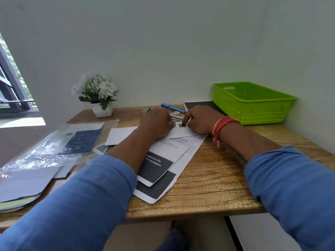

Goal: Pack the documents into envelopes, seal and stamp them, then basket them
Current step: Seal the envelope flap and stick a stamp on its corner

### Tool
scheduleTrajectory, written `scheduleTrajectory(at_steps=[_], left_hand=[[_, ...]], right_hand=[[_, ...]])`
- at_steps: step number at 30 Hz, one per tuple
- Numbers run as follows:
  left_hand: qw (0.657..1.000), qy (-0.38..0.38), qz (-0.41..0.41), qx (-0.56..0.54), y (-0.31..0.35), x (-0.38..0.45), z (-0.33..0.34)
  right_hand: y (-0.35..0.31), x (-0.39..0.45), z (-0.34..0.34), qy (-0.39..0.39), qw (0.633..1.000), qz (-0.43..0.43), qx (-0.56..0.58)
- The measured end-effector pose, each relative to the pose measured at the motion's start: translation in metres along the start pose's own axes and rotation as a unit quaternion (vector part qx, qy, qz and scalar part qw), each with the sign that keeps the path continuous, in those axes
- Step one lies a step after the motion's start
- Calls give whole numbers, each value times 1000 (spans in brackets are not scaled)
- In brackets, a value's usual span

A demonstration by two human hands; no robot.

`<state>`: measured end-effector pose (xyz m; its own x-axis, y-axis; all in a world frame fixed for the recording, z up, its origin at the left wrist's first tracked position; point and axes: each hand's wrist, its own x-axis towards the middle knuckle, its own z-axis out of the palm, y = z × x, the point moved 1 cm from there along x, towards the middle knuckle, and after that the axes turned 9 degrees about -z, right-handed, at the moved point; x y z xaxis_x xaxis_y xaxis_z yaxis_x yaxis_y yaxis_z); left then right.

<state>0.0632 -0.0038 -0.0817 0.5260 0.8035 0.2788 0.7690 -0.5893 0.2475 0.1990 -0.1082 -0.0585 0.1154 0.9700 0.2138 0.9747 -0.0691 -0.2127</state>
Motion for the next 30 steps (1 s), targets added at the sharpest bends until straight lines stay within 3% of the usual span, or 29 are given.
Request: scheduleTrajectory(at_steps=[3, 7, 10, 16, 20, 25, 30], left_hand=[[1000, 25, 1, -7, -1, 1, 3], [993, 71, -7, -94, -3, 0, -1], [980, 97, 12, -175, -2, 0, -11], [964, 180, 56, -189, 6, -5, -22], [961, 199, 69, -180, 9, -7, -23], [957, 216, 78, -179, 10, -8, -25], [957, 215, 98, -167, 12, -7, -22]], right_hand=[[5, 2, 3, 46, 998, 20, 39], [15, 3, 1, 132, 973, 58, 179], [21, 1, 0, 138, 921, 60, 358], [27, 4, 6, 117, 797, 64, 589], [21, 0, 7, 103, 781, 46, 615], [20, 4, 5, 136, 758, 44, 637], [24, 7, 8, 188, 758, 61, 622]])
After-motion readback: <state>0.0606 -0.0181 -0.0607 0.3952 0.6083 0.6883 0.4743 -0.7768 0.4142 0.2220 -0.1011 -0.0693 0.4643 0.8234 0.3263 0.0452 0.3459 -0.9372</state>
